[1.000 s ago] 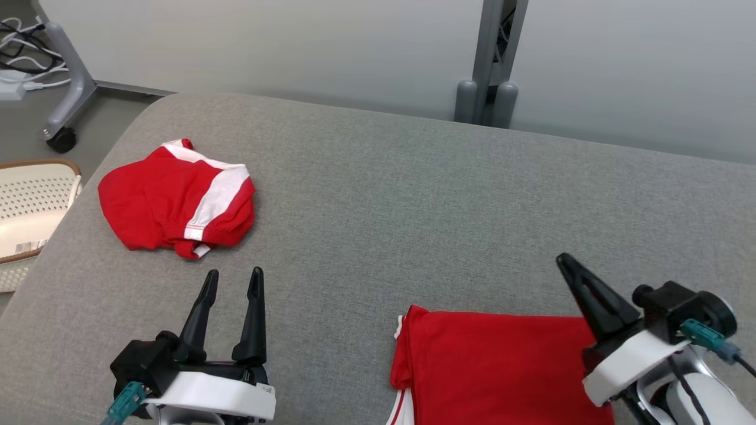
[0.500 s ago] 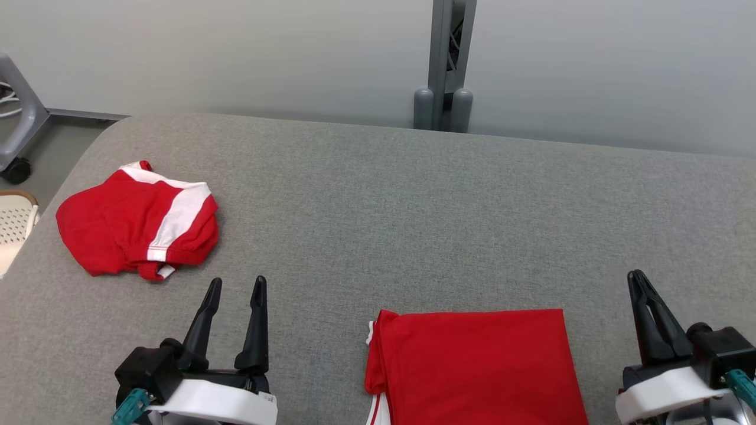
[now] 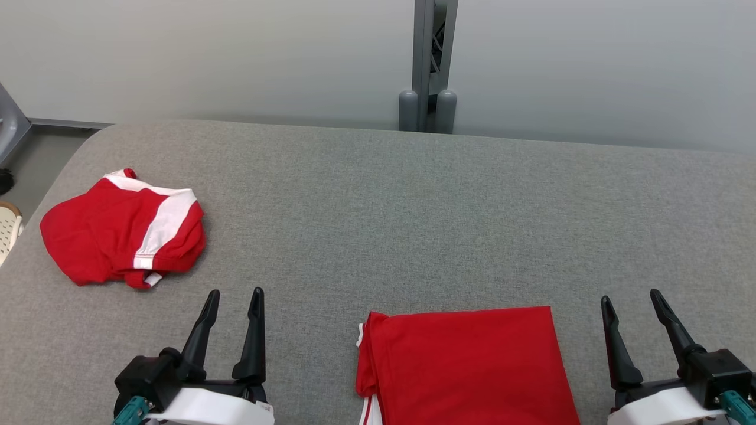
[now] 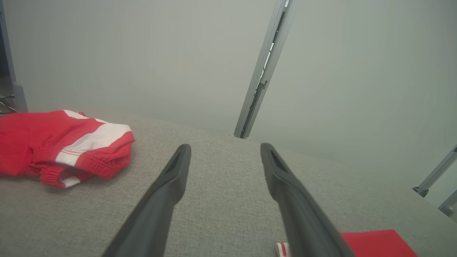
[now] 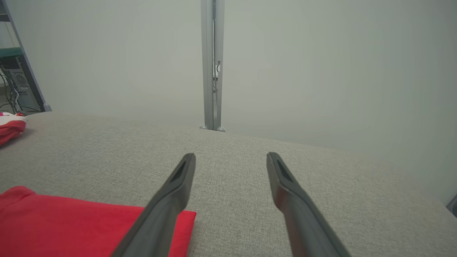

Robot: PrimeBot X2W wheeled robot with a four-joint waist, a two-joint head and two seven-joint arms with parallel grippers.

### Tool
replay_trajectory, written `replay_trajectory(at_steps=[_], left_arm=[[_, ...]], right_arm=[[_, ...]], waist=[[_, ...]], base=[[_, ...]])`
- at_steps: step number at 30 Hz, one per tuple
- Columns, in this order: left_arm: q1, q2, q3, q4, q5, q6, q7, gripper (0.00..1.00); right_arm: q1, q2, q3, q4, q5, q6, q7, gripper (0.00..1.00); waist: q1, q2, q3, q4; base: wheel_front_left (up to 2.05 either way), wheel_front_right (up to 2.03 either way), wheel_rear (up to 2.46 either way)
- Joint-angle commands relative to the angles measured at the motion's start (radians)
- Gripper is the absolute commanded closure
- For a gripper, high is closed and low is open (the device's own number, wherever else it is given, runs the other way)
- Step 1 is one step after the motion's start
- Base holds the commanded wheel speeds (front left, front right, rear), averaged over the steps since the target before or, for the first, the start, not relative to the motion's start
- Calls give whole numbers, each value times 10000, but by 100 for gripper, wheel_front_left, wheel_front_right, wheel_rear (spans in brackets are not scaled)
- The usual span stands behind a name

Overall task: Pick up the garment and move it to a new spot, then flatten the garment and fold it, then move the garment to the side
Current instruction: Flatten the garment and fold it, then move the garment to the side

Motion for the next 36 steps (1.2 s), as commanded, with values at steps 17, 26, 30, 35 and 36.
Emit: replay_trajectory(at_steps=[17, 26, 30, 35, 36], left_arm=[[-333, 42, -154, 91, -48, -85, -20, 0], [-532, 42, -262, 185, 22, -115, -20, 0], [-579, 41, -281, 205, 35, -138, -20, 0], [-637, 41, -339, 218, 33, -155, -20, 0], [-644, 39, -348, 218, 27, -144, -20, 0]], right_arm=[[-253, -887, 2141, 693, 3490, -3, 2044, 0], [-617, -1747, 2766, 936, 5170, -1, 3798, 0], [-700, -1907, 3105, 912, 5516, -3, 4254, 0], [-839, -2008, 3461, 855, 5835, -1, 4682, 0], [-878, -2041, 3543, 838, 5841, -1, 4724, 0]], waist=[[0, 0, 594, 136], [0, 0, 905, 357], [0, 0, 952, 426], [0, 0, 1029, 552], [0, 0, 1042, 571]], base=[[0, 0, 0], [0, 0, 0], [0, 0, 0], [0, 0, 0], [0, 0, 0]])
